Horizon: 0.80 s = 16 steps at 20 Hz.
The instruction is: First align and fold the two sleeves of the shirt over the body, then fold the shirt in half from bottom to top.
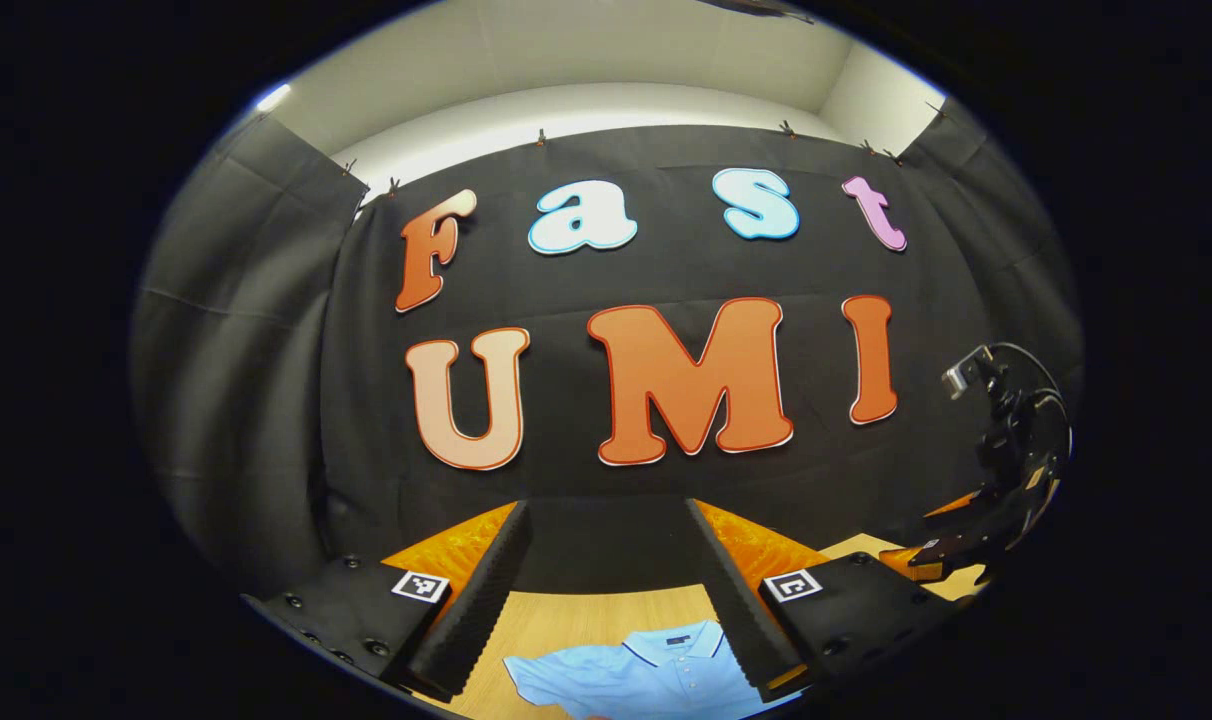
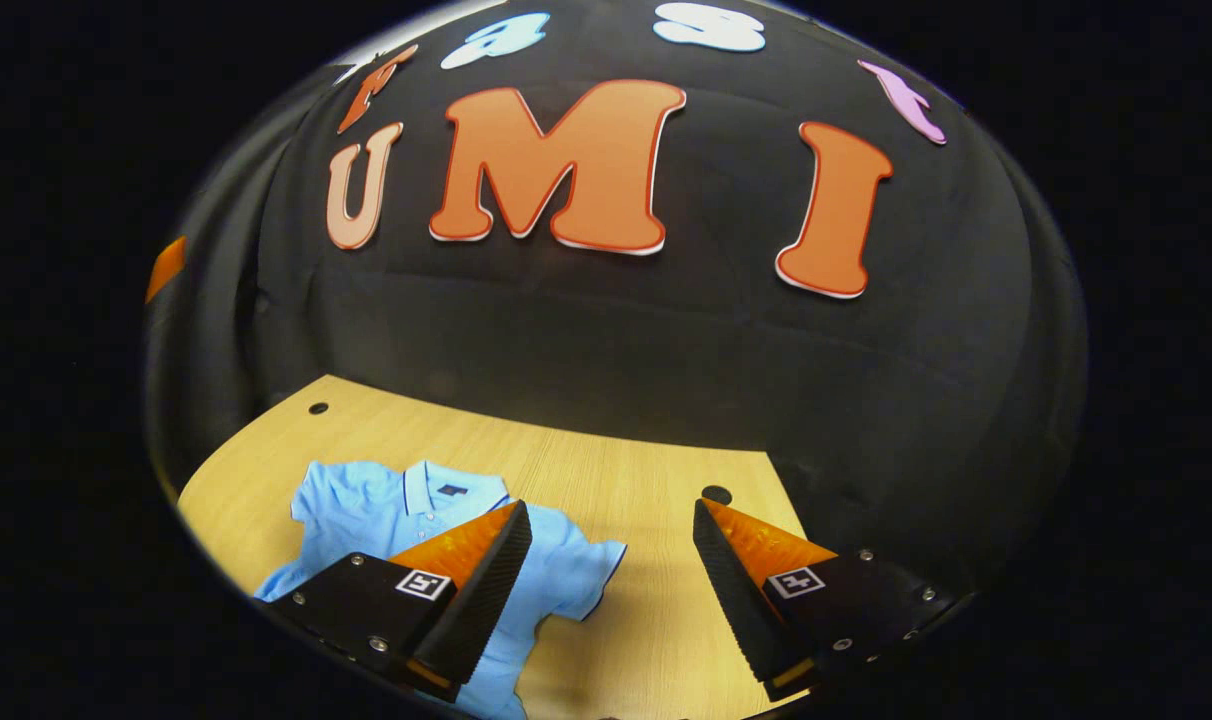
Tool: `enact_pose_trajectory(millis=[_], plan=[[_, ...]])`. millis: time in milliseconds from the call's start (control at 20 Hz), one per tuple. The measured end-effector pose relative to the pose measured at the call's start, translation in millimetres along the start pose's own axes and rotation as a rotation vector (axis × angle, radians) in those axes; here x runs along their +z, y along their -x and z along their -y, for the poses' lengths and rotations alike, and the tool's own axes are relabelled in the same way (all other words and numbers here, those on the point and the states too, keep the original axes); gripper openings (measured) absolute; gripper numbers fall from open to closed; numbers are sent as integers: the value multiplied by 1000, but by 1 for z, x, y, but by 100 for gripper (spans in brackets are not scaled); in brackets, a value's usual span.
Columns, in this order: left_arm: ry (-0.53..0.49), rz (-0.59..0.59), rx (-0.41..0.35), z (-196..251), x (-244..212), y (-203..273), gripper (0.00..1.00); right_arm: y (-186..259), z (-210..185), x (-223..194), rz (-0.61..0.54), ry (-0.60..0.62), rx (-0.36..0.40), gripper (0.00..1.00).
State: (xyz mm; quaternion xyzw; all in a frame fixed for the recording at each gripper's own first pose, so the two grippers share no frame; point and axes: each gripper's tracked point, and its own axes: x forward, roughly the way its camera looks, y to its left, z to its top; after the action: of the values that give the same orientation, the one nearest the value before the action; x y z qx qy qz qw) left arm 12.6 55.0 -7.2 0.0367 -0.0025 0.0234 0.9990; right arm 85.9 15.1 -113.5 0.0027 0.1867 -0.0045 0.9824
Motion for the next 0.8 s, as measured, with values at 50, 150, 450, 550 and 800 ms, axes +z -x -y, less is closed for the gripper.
enact_pose_trajectory(millis=[50, 150, 450, 550, 800], plan=[[-4, -5, 6, 1, -3, 2, 99, -9, 0, -7, -30, 0, 11, 99], [-7, -16, 22, -2, -7, 2, 99, -23, -2, -20, -80, 0, 24, 99], [-4, -70, 68, -13, -22, 4, 100, -56, -10, -80, -314, -9, 77, 100], [-5, -80, 89, -19, -25, 5, 100, -67, -10, -93, -366, -14, 82, 99], [15, -127, 159, -31, -36, 16, 100, -89, -12, -123, -481, -25, 88, 99]])
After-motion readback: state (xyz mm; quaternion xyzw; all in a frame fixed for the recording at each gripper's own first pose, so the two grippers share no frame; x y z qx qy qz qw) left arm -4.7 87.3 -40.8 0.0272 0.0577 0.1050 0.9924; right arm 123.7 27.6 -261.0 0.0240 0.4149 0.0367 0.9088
